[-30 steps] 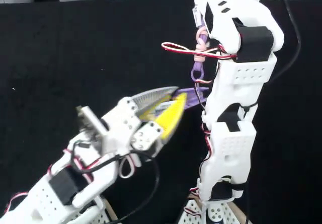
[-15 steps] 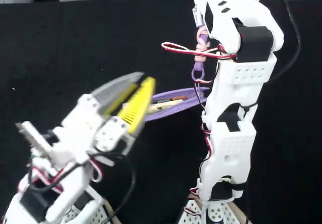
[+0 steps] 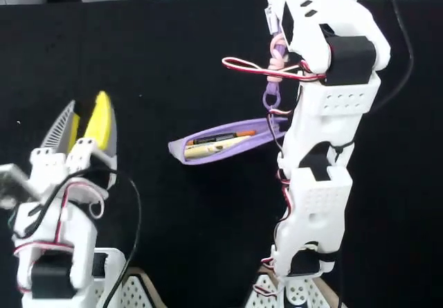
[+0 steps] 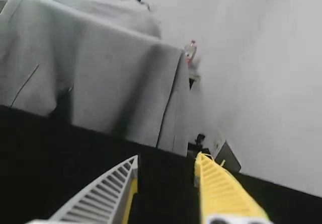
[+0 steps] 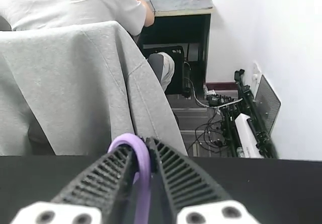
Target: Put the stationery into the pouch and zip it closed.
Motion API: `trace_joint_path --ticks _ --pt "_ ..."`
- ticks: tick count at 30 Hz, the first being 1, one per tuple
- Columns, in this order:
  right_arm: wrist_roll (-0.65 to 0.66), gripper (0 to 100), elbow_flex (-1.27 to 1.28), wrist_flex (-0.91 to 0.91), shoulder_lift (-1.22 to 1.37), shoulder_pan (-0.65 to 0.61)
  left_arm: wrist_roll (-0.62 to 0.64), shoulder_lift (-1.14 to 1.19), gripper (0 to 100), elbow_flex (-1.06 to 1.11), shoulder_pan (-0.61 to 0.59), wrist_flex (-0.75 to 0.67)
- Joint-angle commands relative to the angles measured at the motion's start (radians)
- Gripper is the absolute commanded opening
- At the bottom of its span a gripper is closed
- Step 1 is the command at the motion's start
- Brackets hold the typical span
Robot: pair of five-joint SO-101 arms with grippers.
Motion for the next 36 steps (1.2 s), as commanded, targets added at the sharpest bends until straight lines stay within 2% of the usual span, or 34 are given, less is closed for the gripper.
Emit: trace_joint_path --ticks 1,3,6,14,18,36 --pt "0.048 1.1 0.001 -0.028 -0.005 -0.018 0.011 -0.011 20 0.025 -0.008 0.086" --pt "0.061 1.1 0.001 -0.028 -0.005 -0.025 0.011 -0.011 20 0.025 0.030 0.146" --pt "0.087 1.1 0.010 -0.057 -0.004 -0.046 0.014 -0.011 20 0.051 0.073 0.141" --pt "0.224 1.1 0.153 -0.295 -0.076 -0.091 0.012 -0.012 20 0.237 0.094 -0.031" --pt "0.333 1.1 0.237 -0.405 -0.101 -0.083 0.011 -0.012 20 0.255 0.094 -0.048" --pt "0.362 1.1 0.262 -0.437 -0.101 0.288 0.011 -0.012 20 0.262 0.096 -0.051"
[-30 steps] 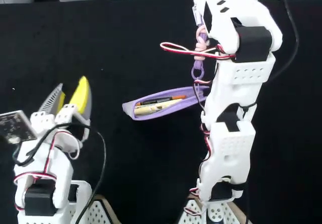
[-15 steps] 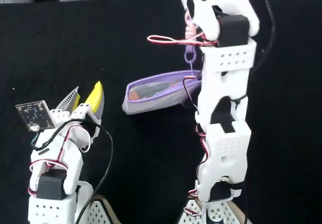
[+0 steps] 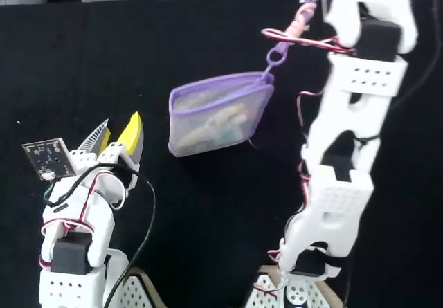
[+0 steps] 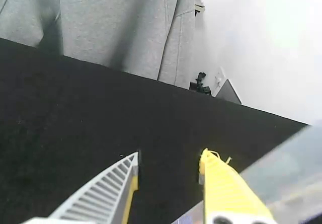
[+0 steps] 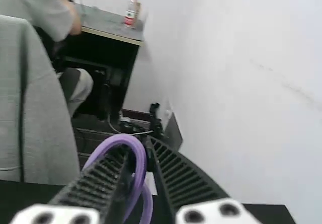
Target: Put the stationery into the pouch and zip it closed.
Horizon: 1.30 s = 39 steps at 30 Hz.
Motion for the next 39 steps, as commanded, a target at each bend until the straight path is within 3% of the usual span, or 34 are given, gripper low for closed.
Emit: trace_joint_path --ticks 1,8,15,24,31,35,39 --pt "0.008 1.1 -0.013 -0.018 -0.094 0.068 0.008 -0.009 20 -0.005 0.012 -0.018" --pt "0.009 1.1 -0.054 0.061 -0.096 0.123 0.008 -0.009 20 -0.004 0.016 -0.018" --pt "0.011 1.1 -0.302 0.249 -0.096 0.071 0.006 -0.009 21 -0.004 0.042 -0.018" --pt "0.040 1.1 -0.285 0.393 -0.248 -0.114 -0.003 -0.009 21 -0.013 0.352 -0.020" --pt "0.089 1.1 -0.275 0.407 -0.288 -0.224 -0.224 -0.002 21 -0.067 0.633 -0.018" --pt "0.089 1.1 -0.285 0.451 -0.302 -0.293 -0.252 0.000 21 -0.074 0.707 -0.035" --pt "0.089 1.1 -0.275 0.470 -0.321 -0.388 -0.285 0.049 21 -0.031 0.711 -0.157"
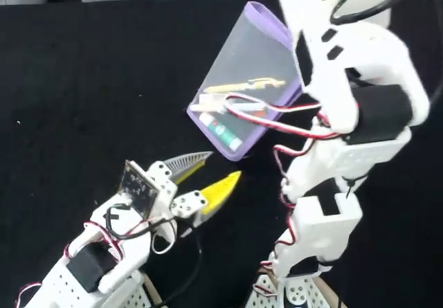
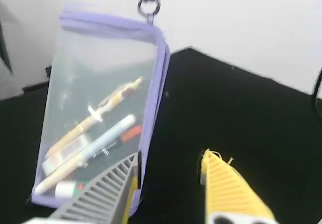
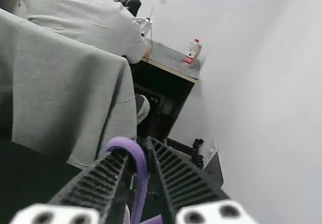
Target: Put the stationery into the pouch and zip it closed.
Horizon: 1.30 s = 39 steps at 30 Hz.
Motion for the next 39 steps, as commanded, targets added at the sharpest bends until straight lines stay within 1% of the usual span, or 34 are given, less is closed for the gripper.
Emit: trace_joint_path --ticks 1,4,7,16,18,20,26,30,32,35,39 --pt "0.012 1.1 -0.021 0.005 -0.076 -0.104 -0.057 0.074 21 -0.002 0.021 -0.143" --pt "0.012 1.1 -0.024 -0.002 -0.077 -0.213 -0.063 0.164 20 -0.002 0.021 -0.195" --pt "0.012 1.1 -0.019 -0.012 -0.070 -0.328 -0.063 0.210 20 -0.002 0.022 -0.207" --pt "0.011 1.1 -0.016 -0.117 -0.068 -0.563 -0.069 0.097 20 0.042 -0.007 -0.199" --pt "0.011 1.1 0.016 -0.133 -0.065 -0.609 -0.072 0.060 20 0.062 -0.012 -0.199" --pt "0.011 1.1 0.067 -0.173 -0.068 -0.635 -0.068 0.018 20 0.085 -0.064 -0.199" --pt "0.011 1.1 0.173 -0.279 -0.070 -0.637 -0.063 -0.123 20 0.162 -0.300 -0.198" --pt "0.006 1.1 0.179 -0.293 -0.065 -0.603 -0.063 -0.110 20 0.147 -0.401 -0.199" --pt "0.003 1.1 0.183 -0.301 -0.065 -0.560 -0.061 -0.112 20 0.147 -0.440 -0.198" --pt "0.003 1.1 0.185 -0.302 -0.064 -0.482 -0.061 -0.112 20 0.154 -0.469 -0.173" --pt "-0.002 1.1 0.186 -0.302 -0.062 -0.396 -0.063 -0.112 20 0.091 -0.418 -0.064"
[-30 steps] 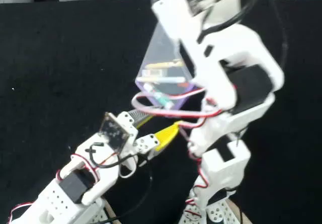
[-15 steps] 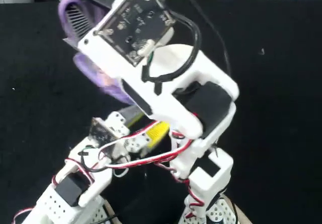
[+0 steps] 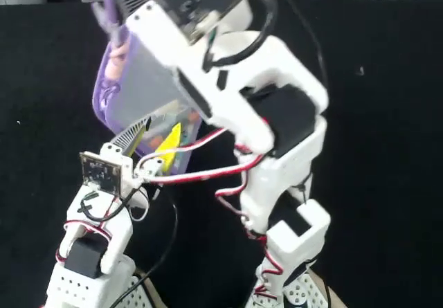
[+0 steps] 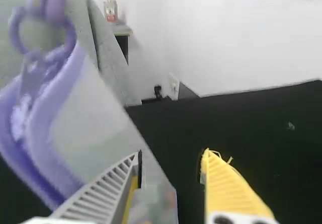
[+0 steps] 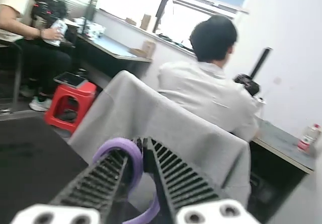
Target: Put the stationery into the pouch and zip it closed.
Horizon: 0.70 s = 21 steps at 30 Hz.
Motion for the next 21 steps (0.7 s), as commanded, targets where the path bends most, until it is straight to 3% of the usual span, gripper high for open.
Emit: trace_joint_path --ticks 1,5,11,18,21 --pt "-0.014 1.1 0.002 -0.028 -0.035 0.081 0.002 -0.009 20 -0.111 0.053 0.107" --pt "-0.060 1.1 0.002 -0.025 -0.035 0.133 0.002 -0.009 20 -0.320 0.133 0.290" --pt "-0.060 1.1 0.002 -0.018 -0.035 0.155 0.002 -0.009 20 -0.582 0.128 0.551" --pt "-0.061 1.1 -0.002 -0.018 -0.041 0.149 0.002 -0.009 21 -0.464 -0.145 0.505" --pt "-0.061 1.1 -0.002 -0.018 -0.042 0.149 0.002 -0.009 21 -0.355 -0.183 0.414"
